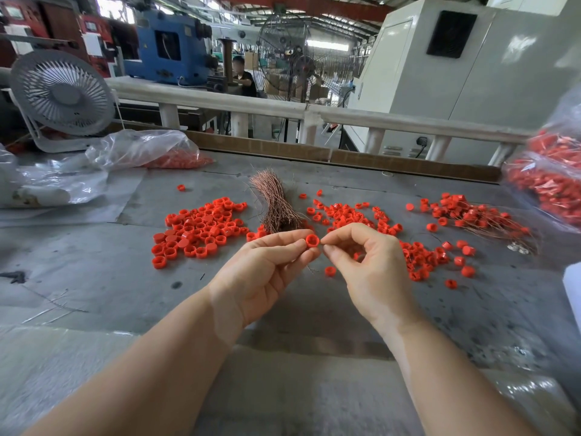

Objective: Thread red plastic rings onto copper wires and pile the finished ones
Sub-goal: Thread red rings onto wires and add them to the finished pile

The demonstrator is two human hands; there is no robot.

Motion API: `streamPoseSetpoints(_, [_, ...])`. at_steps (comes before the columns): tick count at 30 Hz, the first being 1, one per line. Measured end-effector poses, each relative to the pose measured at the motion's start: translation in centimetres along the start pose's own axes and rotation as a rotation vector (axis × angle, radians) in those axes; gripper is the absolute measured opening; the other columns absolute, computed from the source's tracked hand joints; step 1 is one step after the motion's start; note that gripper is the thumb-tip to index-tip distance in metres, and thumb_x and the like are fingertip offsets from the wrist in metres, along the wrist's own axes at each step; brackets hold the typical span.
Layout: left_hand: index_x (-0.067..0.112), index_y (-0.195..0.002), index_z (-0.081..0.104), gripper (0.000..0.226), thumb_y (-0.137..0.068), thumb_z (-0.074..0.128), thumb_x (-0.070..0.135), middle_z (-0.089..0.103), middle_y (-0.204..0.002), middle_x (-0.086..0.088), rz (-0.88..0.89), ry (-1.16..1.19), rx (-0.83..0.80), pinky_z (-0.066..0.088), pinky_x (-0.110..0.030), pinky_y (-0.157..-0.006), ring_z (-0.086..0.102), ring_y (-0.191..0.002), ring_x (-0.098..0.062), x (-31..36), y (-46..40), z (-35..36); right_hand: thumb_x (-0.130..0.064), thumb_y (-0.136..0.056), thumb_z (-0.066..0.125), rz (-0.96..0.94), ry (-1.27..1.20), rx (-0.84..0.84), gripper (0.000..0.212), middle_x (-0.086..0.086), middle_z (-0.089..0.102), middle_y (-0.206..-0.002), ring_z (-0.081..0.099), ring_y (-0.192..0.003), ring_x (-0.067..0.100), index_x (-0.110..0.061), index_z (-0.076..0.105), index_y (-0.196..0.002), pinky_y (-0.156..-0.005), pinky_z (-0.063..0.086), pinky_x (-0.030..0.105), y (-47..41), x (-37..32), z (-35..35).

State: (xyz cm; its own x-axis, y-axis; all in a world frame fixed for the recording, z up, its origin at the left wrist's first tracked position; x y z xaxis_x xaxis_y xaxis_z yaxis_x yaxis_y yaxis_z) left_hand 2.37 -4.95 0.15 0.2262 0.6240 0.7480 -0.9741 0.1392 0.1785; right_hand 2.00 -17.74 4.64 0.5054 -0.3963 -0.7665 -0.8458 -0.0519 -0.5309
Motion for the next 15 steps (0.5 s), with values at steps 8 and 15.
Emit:
streamPoseSetpoints(8, [-0.002, -0.070, 0.072, 0.021, -0.079, 0.053, -0.009, 0.071, -0.071, -0.014, -0.013, 0.010, 0.002, 0.055, -0.016, -0.054, 0.070, -0.062, -0.015, -0.09, 0.14, 0.11, 0.000, -0.082, 0.065, 0.033, -0.045, -0.024, 0.024, -0.006, 0.065, -0.064, 0.055, -0.056, 0.002, -0.021, 0.065, -0.070, -0.057, 0.049, 0.018, 0.04, -0.09, 0.13])
streamPoseSetpoints(15, [-0.002, -0.069, 0.073, 0.025, -0.081, 0.052, -0.009, 0.071, -0.072, -0.015, -0.019, 0.013, 0.003, 0.055, -0.017, -0.054, 0.070, -0.062, -0.016, -0.07, 0.22, 0.00, -0.003, -0.081, 0.067, 0.018, 0.019, -0.012, 0.019, -0.009, 0.065, -0.067, 0.058, -0.063, 0.000, -0.021, 0.067, -0.073, -0.061, 0.047, 0.012, 0.06, 0.11, 0.21])
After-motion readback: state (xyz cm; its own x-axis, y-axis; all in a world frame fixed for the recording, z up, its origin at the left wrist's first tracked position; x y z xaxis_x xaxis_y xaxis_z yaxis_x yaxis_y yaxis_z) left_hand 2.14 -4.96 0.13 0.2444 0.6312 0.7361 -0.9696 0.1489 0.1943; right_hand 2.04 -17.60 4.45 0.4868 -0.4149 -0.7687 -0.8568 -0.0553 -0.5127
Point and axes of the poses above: each hand's wrist, its own y-axis away from the middle knuckle, its own z-axis out of the palm, x = y × z, the point moved 7 cm from there along -y, towards the middle knuckle
